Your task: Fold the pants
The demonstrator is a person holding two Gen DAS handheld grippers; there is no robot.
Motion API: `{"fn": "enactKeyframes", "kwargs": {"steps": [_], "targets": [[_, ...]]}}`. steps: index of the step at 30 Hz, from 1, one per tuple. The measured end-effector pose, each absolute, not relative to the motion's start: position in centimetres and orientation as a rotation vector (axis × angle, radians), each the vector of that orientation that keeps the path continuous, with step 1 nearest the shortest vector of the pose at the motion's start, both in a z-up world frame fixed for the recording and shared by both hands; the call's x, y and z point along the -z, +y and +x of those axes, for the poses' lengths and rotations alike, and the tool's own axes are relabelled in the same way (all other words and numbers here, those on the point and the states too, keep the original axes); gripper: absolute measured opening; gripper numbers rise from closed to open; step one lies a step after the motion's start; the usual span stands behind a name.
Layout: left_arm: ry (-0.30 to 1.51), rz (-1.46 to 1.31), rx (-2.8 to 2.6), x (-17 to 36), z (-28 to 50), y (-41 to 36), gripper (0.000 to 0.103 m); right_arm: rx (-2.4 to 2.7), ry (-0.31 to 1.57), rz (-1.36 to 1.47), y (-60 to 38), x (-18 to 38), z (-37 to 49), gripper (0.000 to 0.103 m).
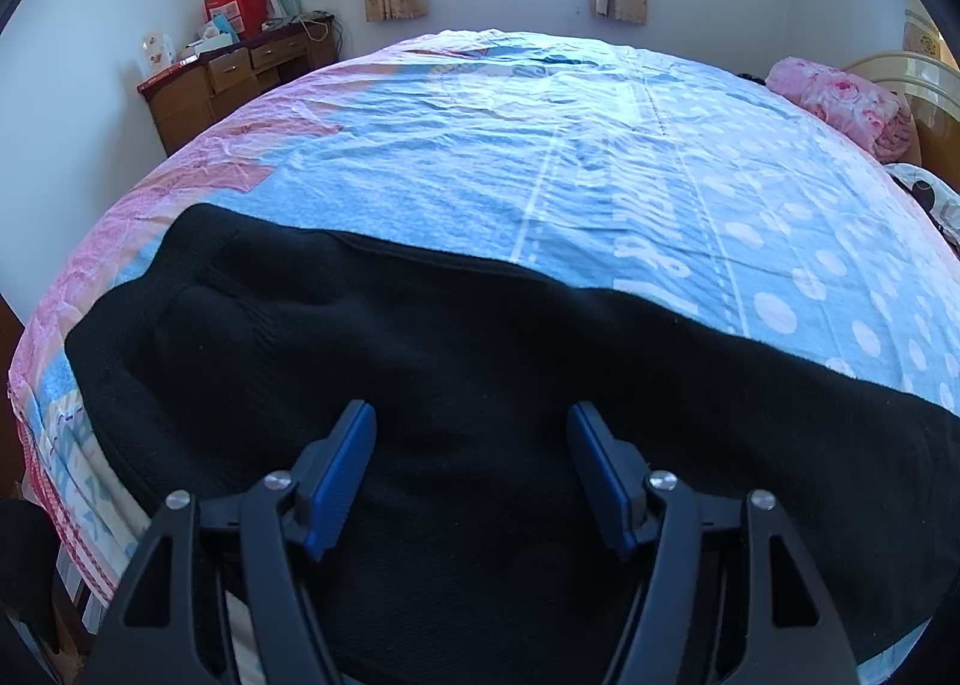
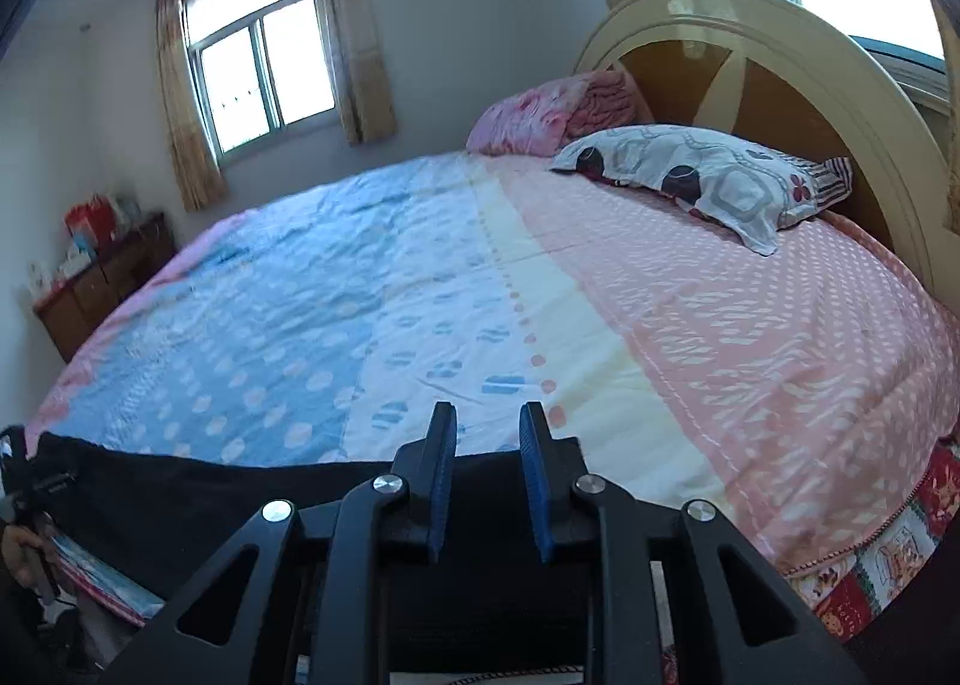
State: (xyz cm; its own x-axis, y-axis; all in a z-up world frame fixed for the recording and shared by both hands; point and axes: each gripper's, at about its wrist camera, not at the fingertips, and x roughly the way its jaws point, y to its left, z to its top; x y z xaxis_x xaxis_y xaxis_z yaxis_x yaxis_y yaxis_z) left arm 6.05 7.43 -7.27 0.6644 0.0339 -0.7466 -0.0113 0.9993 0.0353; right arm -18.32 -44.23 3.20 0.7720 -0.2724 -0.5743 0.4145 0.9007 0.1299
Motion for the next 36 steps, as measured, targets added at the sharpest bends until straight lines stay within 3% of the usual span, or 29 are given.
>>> {"fn": "enactKeyframes", "kwargs": {"steps": [5,15,19,22,25,26,27,29,36], "targets": [[0.837,0.034,-0.022,7.3,6.0,7.2,0.073,0.384,0.696,0.429,-46.5,1.9,-17.2,0.023],[0.845,0.032,-0.031,7.3,6.1,7.1,0.074,0.424,0.497,0.458,-44.2,-1.0,-25.1,0.024],[0.855,0.024,-0.026,7.2,6.2,7.2,0.074,0.48,0.613,0.46,-44.9,1.5,-24.7,0.024],[0.863,0.014,-0.019,7.1,6.3,7.4,0.074,0.491,0.551,0.588,-46.4,2.1,-25.9,0.026],[0.858,0.016,-0.022,7.1,6.2,7.3,0.075,0.541,0.368,0.71,-47.1,1.4,-29.4,0.027],[0.855,0.022,-0.024,7.2,6.2,7.2,0.075,0.526,0.301,0.755,-47.1,1.4,-30.7,0.033],[0.853,0.027,-0.027,7.2,6.2,7.1,0.075,0.502,0.261,0.79,-47.1,1.5,-31.5,0.046],[0.852,0.035,-0.029,7.2,6.1,7.0,0.076,0.442,0.217,0.832,-47.1,2.2,-32.3,0.054],[0.851,0.033,-0.028,7.2,6.0,7.1,0.076,0.409,0.282,0.861,-47.7,3.8,-29.4,0.055]]}}
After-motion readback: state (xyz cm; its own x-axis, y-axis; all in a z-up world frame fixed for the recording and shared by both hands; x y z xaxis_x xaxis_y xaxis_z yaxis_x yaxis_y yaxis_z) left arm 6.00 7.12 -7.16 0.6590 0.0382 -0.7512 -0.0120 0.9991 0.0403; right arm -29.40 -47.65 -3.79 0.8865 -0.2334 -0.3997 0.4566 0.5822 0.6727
